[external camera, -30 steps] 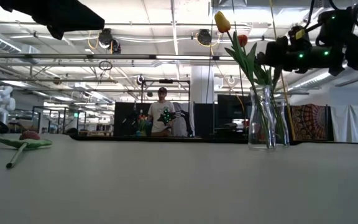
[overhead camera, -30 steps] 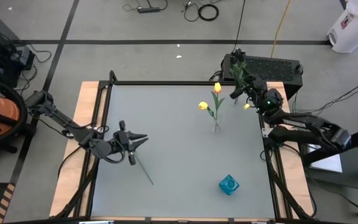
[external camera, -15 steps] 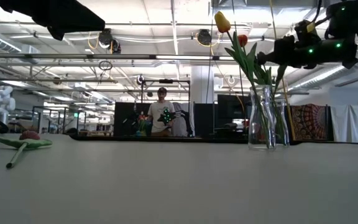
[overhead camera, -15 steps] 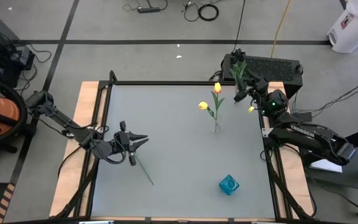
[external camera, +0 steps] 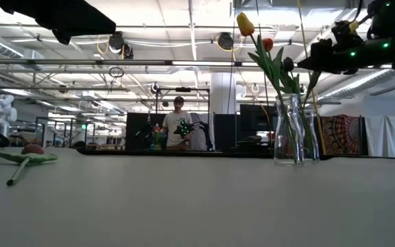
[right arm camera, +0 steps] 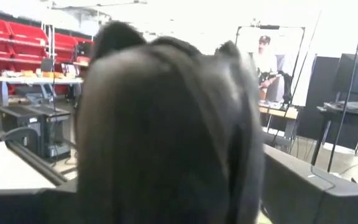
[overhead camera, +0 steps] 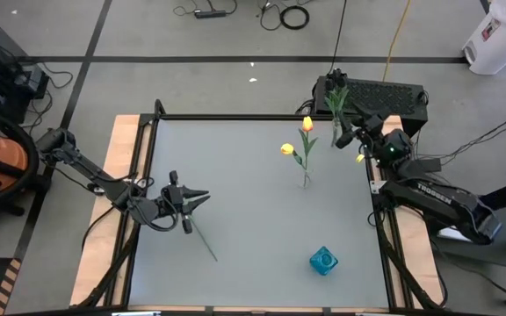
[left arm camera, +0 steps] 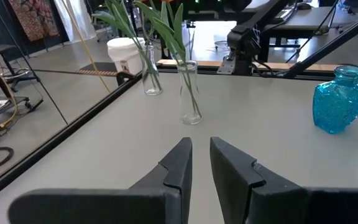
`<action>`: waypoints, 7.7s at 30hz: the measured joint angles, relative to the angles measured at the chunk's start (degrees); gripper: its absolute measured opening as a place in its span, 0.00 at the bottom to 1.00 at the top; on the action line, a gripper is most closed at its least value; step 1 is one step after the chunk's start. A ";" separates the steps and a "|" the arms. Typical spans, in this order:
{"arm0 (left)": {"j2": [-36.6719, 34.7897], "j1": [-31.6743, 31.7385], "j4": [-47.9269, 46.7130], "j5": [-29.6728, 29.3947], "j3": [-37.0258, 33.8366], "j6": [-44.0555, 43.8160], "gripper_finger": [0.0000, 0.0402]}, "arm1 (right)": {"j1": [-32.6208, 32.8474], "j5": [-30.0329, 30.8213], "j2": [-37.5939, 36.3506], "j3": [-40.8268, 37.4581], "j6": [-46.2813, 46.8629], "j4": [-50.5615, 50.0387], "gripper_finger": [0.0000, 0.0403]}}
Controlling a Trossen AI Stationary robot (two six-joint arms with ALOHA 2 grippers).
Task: Sort flowers into vase by color
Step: Put the red tulip into the blue vase
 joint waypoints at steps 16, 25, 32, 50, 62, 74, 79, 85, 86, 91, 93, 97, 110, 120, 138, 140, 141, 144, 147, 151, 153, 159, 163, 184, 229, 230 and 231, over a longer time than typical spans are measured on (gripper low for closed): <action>-0.02 0.00 0.01 0.00 0.00 0.04 0.16 | 0.00 -0.03 -11.86 0.00 0.14 -17.47 0.67; -0.02 0.00 0.00 -0.02 0.00 0.04 0.16 | 0.00 -0.26 -18.80 0.00 1.71 -25.41 0.67; -0.04 0.00 0.00 -0.02 0.00 -0.56 0.16 | 0.00 -0.25 -22.78 -0.02 2.75 -30.24 0.67; -0.04 0.02 -0.07 -0.02 0.00 -1.16 0.16 | 0.01 -5.36 -31.51 -0.02 15.12 -42.70 0.66; -0.04 0.01 -0.07 -0.04 0.00 -1.16 0.16 | 0.02 -13.76 -32.95 -0.02 30.55 -46.11 0.66; -0.04 0.01 -0.09 -0.04 0.00 -1.19 0.16 | 0.02 -13.50 -32.90 0.65 29.92 -46.27 0.66; -0.04 0.00 -0.09 -0.04 0.00 -1.18 0.16 | 0.02 -8.24 -32.88 5.94 26.98 -53.41 0.66; -0.04 0.02 -0.09 -0.04 0.00 -1.15 0.16 | 0.02 -4.56 -32.88 15.26 24.09 -57.09 0.66; -0.04 0.01 -0.09 -0.04 0.00 -1.11 0.16 | 0.02 -4.44 -32.88 16.71 23.68 -57.93 0.66; -0.04 0.02 -0.09 -0.04 0.00 -1.07 0.16 | 0.02 -4.61 -32.88 22.61 22.19 -61.24 0.66; -0.04 0.02 -0.09 -0.04 0.00 -1.06 0.16 | 0.02 -5.82 -32.88 24.44 21.79 -62.15 0.66; -0.04 0.02 -0.11 -0.04 0.00 -0.90 0.16 | 0.02 -14.85 -32.88 26.99 22.04 -63.44 0.66; -0.04 0.02 -0.15 -0.04 0.00 -1.24 0.16 | 0.00 -42.74 -32.88 27.52 26.32 -63.73 0.66; -0.04 0.02 -0.50 -1.39 0.00 -26.14 0.16 | 0.00 -46.81 -32.88 27.52 25.96 -64.24 0.66; -0.04 -0.94 -10.56 24.85 0.02 -61.48 0.16 | 0.02 -46.43 -32.88 27.52 24.23 -68.41 0.66; -0.02 -1.79 -12.77 25.67 0.02 -65.29 0.16 | 0.01 -46.43 -32.88 27.52 24.23 -68.41 0.66; -0.04 -2.26 -14.09 25.88 0.02 -67.50 0.16 | 0.02 -46.43 -32.88 27.52 24.23 -68.41 0.66; -0.04 -3.50 -19.31 27.45 0.02 -75.19 0.16 | 0.02 -46.41 -32.88 27.52 25.05 -68.41 0.66; -0.03 -4.71 -24.23 29.88 0.02 -83.43 0.16 | 0.01 -46.41 -32.88 27.50 25.31 -68.38 0.66; -0.02 -5.86 -28.73 32.50 0.02 -92.10 0.16 | 0.00 -46.41 -32.88 27.50 25.30 -68.34 0.66; -0.02 -6.03 -30.03 33.79 0.02 -95.38 0.16 | 0.00 -46.41 -32.88 27.50 25.30 -68.36 0.66; 0.00 -5.56 -35.20 37.97 0.02 -102.60 0.16 | 0.02 -46.41 -32.88 27.50 25.28 -68.36 0.66; 0.50 -4.35 -41.54 40.46 0.02 -106.14 0.16 | 0.01 -46.41 -32.88 27.50 25.22 -68.36 0.66; 13.20 0.50 -21.47 39.08 0.02 -97.14 0.16 | 0.00 -46.39 -32.86 27.47 24.72 -68.41 0.66; 13.66 0.51 -21.27 36.23 0.02 -119.24 0.16 | 0.00 -46.06 -32.86 27.47 25.18 -68.41 0.66; 13.66 0.50 -21.25 35.67 0.02 -119.75 0.16 | 0.00 -46.06 -32.86 27.47 25.18 -68.42 0.66; 13.66 0.50 -21.19 34.97 0.02 -120.01 0.16 | 0.00 -46.06 -32.86 27.47 25.19 -68.42 0.66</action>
